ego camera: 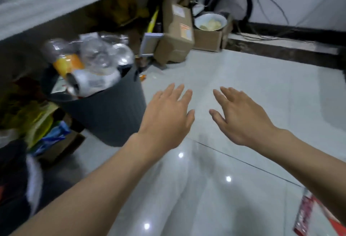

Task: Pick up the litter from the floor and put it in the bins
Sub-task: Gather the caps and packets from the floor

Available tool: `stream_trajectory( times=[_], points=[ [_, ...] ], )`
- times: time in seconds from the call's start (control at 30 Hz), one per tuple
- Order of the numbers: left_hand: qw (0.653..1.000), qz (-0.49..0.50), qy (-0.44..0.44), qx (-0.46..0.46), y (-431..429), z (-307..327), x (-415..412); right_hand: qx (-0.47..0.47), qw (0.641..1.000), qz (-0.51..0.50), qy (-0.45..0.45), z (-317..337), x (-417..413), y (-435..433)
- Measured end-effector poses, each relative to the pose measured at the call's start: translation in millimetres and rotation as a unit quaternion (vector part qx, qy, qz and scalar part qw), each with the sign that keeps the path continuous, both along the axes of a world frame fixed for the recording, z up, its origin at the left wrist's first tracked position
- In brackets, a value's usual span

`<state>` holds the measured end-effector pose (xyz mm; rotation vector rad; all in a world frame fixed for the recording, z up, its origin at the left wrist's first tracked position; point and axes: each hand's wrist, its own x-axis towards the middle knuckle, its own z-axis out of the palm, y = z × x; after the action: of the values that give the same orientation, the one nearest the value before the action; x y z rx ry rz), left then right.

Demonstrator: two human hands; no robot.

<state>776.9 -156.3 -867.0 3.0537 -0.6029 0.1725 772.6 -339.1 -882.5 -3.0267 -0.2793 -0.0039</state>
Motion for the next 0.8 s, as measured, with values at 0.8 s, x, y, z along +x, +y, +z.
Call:
stream_trajectory(
  times=[0.8],
  points=[
    [0.934,-0.358,0.015,0.012,-158.1,-26.5,-121.3,-0.063,0.926,-0.359,0.096,-5.5,-244.1,-142.5]
  ],
)
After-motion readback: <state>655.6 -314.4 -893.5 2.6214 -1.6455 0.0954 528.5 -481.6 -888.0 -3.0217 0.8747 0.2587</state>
